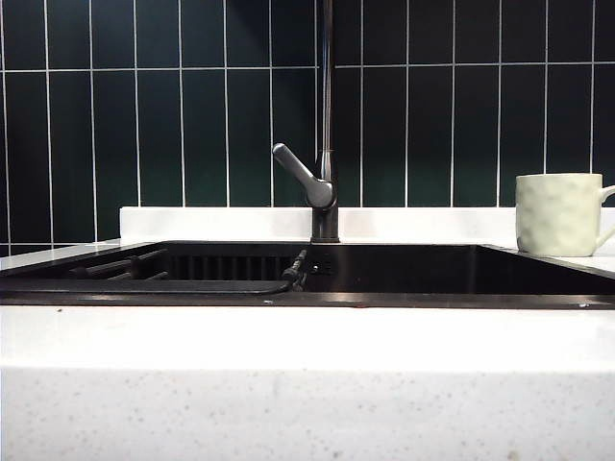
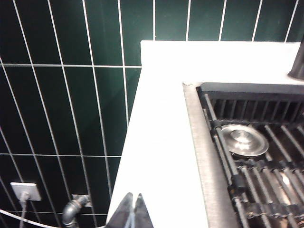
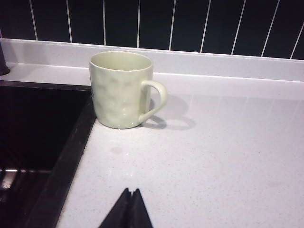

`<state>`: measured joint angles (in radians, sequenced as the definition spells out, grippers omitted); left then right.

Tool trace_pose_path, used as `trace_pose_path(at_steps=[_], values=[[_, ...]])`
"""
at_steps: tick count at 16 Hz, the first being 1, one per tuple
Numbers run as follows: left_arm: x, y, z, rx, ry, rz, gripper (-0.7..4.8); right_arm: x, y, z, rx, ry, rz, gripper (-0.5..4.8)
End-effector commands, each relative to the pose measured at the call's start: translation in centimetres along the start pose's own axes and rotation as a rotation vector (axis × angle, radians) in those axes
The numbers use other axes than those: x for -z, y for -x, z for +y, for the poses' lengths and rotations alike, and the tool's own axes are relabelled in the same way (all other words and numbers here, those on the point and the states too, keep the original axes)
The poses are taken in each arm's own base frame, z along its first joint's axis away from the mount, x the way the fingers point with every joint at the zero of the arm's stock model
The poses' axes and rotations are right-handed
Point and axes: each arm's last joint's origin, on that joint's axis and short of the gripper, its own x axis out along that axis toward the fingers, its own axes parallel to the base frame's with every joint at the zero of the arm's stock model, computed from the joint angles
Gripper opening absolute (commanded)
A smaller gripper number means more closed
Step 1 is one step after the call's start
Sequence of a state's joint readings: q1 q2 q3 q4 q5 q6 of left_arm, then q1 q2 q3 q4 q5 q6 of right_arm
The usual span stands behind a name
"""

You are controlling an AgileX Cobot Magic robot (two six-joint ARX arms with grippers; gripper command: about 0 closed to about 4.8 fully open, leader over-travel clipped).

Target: Pick up the mug next to the sink, go to the faucet to get some water, pour the water into the sink, and finally put the mug back to its place.

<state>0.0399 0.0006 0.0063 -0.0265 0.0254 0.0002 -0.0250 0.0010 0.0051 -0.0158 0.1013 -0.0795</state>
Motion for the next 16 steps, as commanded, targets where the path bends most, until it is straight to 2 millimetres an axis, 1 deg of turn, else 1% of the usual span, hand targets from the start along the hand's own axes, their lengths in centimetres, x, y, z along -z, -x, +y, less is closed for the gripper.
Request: trace_pose_path(at_steps=[1, 3, 4, 5, 6, 8, 9, 10, 12, 13, 14, 16], values=[[-0.1, 0.0, 0.0, 0.005, 0.011, -0.007, -0.05, 0.0, 0.0, 0.0, 0.002, -0.002, -0.009, -0.06], [-0.1, 0.0, 0.0, -0.002, 0.006, -0.005, -0.05, 0.0, 0.0, 0.0, 0.002, -0.006, -0.003, -0.06], [-0.1, 0.0, 0.1, -0.029, 0.000, -0.007, -0.05, 0.2, 0.0, 0.0, 0.001, -0.055, 0.014, -0.06], [-0.1, 0.0, 0.1, -0.030, 0.000, -0.011, -0.05, 0.1, 0.0, 0.0, 0.002, -0.068, 0.012, -0.06], [-0.3, 0.0, 0.1, -0.029, 0.000, -0.022, -0.05, -0.2, 0.1, 0.0, 0.002, -0.094, 0.002, -0.06], [-1.5, 0.3, 0.0, -0.018, 0.000, -0.042, -0.05, -2.0, 0.5, -0.2, 0.013, -0.198, -0.029, -0.06], [-2.4, 0.6, -0.1, 0.013, -0.002, -0.045, -0.05, -3.0, 0.9, -0.4, 0.013, -0.226, -0.020, -0.06], [-3.8, 1.1, -0.2, 0.046, -0.009, -0.073, -0.05, -4.3, 1.3, -0.5, 0.018, -0.231, -0.011, -0.06], [-5.5, 1.6, -0.2, 0.050, -0.017, -0.114, -0.05, -6.3, 1.5, -0.8, 0.049, -0.232, -0.018, -0.06], [-6.0, 1.7, -0.2, 0.050, -0.017, -0.113, -0.05, -7.2, 1.2, -0.9, 0.055, -0.231, -0.012, -0.06], [-6.4, 1.3, -0.3, 0.077, -0.017, -0.096, -0.05, -8.0, 0.3, -0.8, 0.051, -0.228, 0.019, -0.06], [-6.9, 0.5, -0.4, 0.117, -0.018, -0.078, -0.05, -8.9, -1.1, -0.7, 0.029, -0.220, 0.085, -0.06]])
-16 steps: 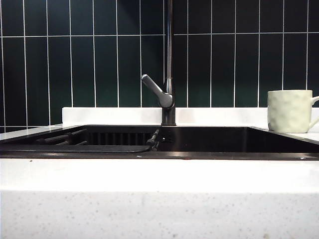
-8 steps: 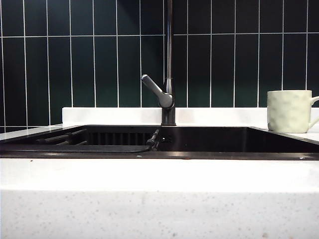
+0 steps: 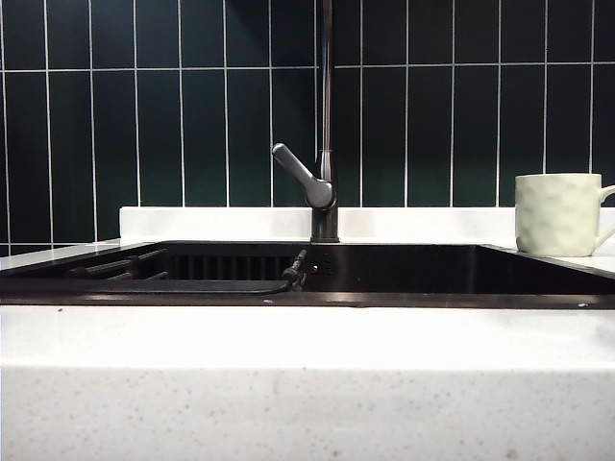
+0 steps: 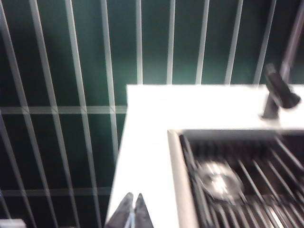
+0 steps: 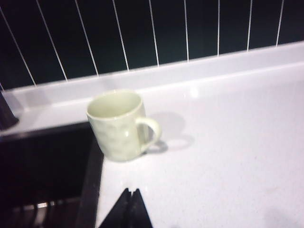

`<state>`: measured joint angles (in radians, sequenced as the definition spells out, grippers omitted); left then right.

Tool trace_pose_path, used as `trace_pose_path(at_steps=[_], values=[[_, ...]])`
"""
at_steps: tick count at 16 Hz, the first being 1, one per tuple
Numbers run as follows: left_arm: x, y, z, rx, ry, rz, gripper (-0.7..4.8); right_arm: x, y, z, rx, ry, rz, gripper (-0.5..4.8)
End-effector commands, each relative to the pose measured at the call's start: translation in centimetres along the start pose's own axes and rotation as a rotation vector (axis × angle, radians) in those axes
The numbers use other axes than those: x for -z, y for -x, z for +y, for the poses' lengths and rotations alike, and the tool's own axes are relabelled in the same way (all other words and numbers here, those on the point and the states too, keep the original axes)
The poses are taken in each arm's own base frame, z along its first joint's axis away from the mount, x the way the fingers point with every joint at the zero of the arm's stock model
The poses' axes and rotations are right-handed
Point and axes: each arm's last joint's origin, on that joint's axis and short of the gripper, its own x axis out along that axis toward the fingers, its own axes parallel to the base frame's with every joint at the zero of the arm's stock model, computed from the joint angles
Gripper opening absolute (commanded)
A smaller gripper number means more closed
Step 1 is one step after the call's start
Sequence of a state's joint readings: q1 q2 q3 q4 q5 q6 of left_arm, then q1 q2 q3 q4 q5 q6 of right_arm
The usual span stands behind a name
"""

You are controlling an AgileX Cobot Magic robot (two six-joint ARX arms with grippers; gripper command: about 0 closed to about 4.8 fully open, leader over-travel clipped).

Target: Pick up the mug next to the sink, go to the faucet to get some water, pour the water into the sink, and finally put the mug back to its place.

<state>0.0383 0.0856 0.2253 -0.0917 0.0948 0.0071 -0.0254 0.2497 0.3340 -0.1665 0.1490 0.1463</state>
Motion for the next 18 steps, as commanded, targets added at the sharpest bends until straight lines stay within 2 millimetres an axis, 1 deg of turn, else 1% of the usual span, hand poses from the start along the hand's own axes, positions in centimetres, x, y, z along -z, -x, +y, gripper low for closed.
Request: trace_pose_path(at_steps=[1, 4, 6, 7, 8, 9, 10, 12, 13, 14, 15, 18], values=[[-0.9, -1.2, -0.1, 0.078, -0.009, -0.002, -0.05, -1.8, -1.6, 0.6, -0.014, 0.002, 0.045, -0.06], [-0.8, -3.0, 0.0, 0.113, -0.015, 0.045, -0.05, -3.1, -3.1, 1.1, -0.059, -0.001, 0.043, -0.06], [-1.1, -4.0, -0.1, 0.181, -0.016, 0.009, -0.05, -3.3, -3.3, 1.6, -0.213, -0.004, 0.035, -0.05], [-1.6, -4.2, -0.3, 0.267, -0.029, -0.046, -0.03, -3.3, -3.3, 1.7, -0.232, -0.004, 0.038, 0.77], [-1.7, -4.2, -0.4, 0.287, -0.035, -0.060, 0.01, -3.3, -3.3, 1.7, -0.232, -0.004, 0.039, 1.41], [-1.6, -4.4, -0.4, 0.287, -0.034, -0.056, 0.57, -3.2, -3.4, 1.6, -0.208, 0.000, 0.038, 1.53], [-1.5, -4.6, -0.4, 0.286, -0.032, -0.043, 0.93, -3.2, -3.4, 1.5, -0.180, 0.023, 0.036, 1.53], [-1.1, -5.5, -0.3, 0.285, -0.023, -0.013, 0.94, -2.9, -3.7, 1.4, -0.156, 0.047, 0.060, 1.53], [-1.0, -6.4, -0.2, 0.286, 0.008, 0.046, 0.94, -2.5, -4.0, 1.2, -0.134, 0.048, 0.106, 1.54], [-1.1, -7.4, -0.1, 0.301, 0.032, 0.089, 1.11, -2.1, -4.3, 0.8, -0.114, 0.046, 0.149, 1.60], [-1.2, -8.1, -0.2, 0.320, 0.035, 0.106, 1.28, -1.8, -4.5, 0.6, -0.098, 0.045, 0.177, 1.60], [-2.5, -12.2, -0.4, 0.370, 0.013, 0.105, 1.30, -0.7, -5.9, 0.4, -0.072, 0.042, 0.260, 1.65]])
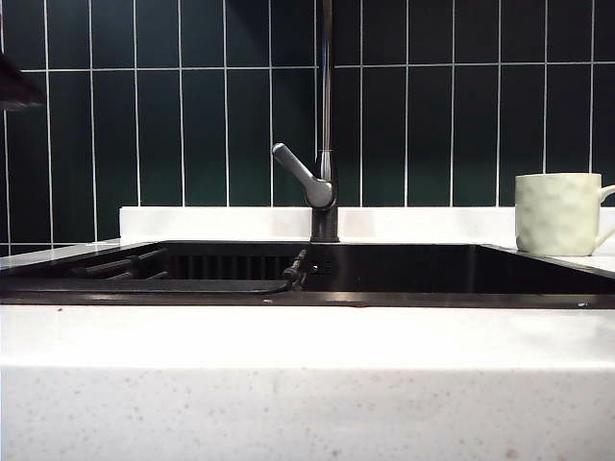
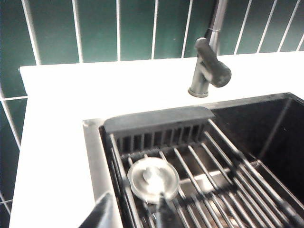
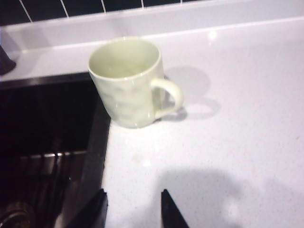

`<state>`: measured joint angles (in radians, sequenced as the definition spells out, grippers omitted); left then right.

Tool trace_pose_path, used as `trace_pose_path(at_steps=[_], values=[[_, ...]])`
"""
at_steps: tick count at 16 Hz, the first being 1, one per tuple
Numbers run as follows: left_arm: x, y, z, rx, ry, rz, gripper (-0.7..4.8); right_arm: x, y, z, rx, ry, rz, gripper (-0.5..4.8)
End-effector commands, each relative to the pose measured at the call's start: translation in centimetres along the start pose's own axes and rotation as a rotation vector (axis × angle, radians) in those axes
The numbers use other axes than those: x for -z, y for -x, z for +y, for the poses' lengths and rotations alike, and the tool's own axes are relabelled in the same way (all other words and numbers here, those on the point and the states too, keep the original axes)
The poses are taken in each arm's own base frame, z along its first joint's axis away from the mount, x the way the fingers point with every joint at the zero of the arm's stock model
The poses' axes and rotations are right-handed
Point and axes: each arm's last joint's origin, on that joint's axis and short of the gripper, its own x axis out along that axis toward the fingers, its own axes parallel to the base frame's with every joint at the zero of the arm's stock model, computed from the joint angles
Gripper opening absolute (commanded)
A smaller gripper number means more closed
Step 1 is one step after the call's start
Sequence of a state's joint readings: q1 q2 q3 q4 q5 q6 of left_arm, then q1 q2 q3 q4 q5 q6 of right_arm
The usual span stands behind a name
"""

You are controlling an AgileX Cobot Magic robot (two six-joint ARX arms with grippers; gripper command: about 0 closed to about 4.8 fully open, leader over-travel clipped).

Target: Pick up the mug next to the sink, go to the faucet to get some water, pour the water into the sink, and finally put the mug back to its place.

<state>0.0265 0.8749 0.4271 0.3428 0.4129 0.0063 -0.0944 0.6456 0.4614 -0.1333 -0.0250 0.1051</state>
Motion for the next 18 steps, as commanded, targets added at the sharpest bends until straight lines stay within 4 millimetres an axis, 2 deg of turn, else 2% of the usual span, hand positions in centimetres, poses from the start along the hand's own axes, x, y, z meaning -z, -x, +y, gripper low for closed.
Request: trace_pose_path(at_steps=[1, 3, 4, 5, 8, 9, 10, 11, 18], values=[[-1.4, -2.5, 0.4, 0.065, -0.054, -0.020, 1.31, 0.1, -1.3, 0.0, 0.005, -0.001, 0.030, 1.82], [-1.1, -4.5, 0.3, 0.124, -0.102, 0.028, 1.36, 0.3, -2.9, -0.1, 0.007, -0.008, 0.045, 1.90], [-0.7, -5.4, 0.2, 0.142, -0.128, 0.051, 1.60, 0.3, -3.6, -0.1, 0.005, -0.005, 0.027, 2.08], [-0.2, -6.2, 0.0, 0.164, -0.148, 0.076, 1.62, 0.1, -4.4, -0.1, 0.009, 0.006, -0.004, 2.36], [1.1, -8.7, -0.3, 0.207, -0.170, 0.098, 1.64, 0.1, -6.2, -0.4, 0.072, 0.005, -0.057, 2.47], [1.2, -9.0, -0.3, 0.207, -0.174, 0.085, 1.81, 0.1, -6.5, -0.4, 0.085, 0.005, -0.062, 2.47], [1.3, -9.5, -0.1, 0.202, -0.165, 0.059, 2.25, 0.2, -7.1, -0.5, 0.097, 0.004, -0.068, 2.47], [1.1, -10.3, 0.1, 0.191, -0.145, 0.033, 2.42, 0.4, -7.7, -0.5, 0.097, 0.004, -0.072, 2.47], [-0.6, -14.2, 1.2, 0.188, -0.108, 0.000, 2.42, 1.2, -10.5, -0.6, 0.088, 0.012, -0.118, 2.44]])
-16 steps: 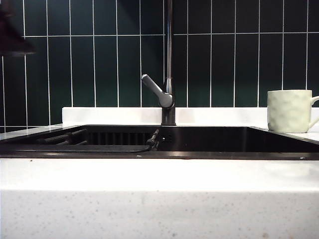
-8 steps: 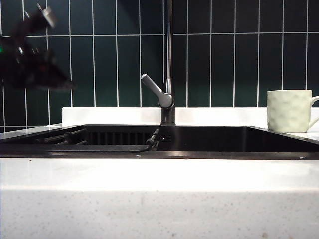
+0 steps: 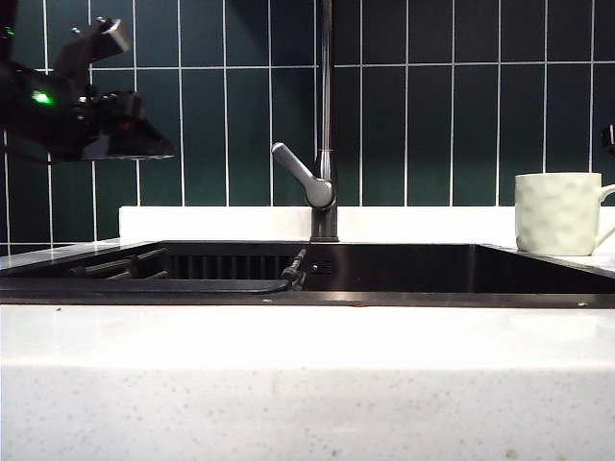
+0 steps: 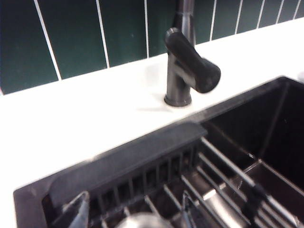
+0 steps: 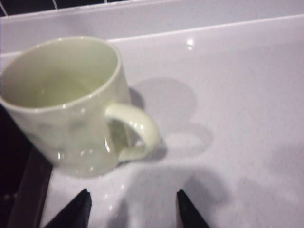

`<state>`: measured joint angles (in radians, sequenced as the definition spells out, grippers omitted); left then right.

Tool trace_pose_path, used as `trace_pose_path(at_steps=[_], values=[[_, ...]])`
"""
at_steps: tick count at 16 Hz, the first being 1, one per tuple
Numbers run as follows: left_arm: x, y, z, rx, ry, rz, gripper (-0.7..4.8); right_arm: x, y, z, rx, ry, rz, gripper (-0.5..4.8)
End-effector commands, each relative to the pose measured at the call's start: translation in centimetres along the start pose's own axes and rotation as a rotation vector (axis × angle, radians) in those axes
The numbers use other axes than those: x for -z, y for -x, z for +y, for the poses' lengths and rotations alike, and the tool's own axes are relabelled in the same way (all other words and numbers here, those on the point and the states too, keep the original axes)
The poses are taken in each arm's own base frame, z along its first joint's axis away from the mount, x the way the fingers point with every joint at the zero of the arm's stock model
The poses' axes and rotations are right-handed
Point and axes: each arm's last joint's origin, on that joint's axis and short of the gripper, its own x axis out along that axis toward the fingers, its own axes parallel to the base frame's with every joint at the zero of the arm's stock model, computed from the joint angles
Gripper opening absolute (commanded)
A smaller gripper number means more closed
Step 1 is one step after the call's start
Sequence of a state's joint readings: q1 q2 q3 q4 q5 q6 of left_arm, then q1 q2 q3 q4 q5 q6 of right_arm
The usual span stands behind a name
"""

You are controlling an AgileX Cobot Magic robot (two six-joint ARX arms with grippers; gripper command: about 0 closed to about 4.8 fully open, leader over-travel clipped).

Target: Pick up the mug next to the sink, go to the faucet to get some water, pour the water into the sink, and finally put the mug back to its place.

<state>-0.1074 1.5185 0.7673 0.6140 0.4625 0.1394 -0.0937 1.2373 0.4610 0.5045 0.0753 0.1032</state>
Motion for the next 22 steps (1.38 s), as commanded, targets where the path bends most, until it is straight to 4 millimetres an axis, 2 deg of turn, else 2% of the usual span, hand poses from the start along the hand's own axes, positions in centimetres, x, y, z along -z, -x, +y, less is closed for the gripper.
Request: trace_pose_path(at_steps=[1, 6, 9, 14, 19, 22], values=[[-0.7, -1.4, 0.8, 0.002, 0.034, -0.026, 2.42, -0.4, -0.6, 0.1, -0.006, 0.028, -0.067, 2.44], [-1.1, -3.7, 1.6, 0.011, 0.029, -0.034, 2.42, 0.4, -1.8, 0.1, -0.002, 0.146, -0.074, 2.44], [-0.4, -4.1, 1.7, 0.009, 0.070, -0.027, 2.42, 0.7, -2.9, 0.2, -0.001, 0.155, -0.074, 2.44], [-0.8, -4.1, 1.8, 0.008, 0.080, -0.064, 2.42, -0.7, -4.3, 0.3, 0.035, 0.151, -0.102, 2.44], [-0.4, -4.2, 1.7, 0.024, 0.099, -0.037, 2.42, -0.4, -4.5, 0.3, 0.038, 0.154, -0.074, 2.44], [-1.0, -5.0, 2.1, 0.049, 0.114, -0.008, 2.43, -0.3, -4.5, 0.2, 0.047, 0.184, -0.063, 2.44]])
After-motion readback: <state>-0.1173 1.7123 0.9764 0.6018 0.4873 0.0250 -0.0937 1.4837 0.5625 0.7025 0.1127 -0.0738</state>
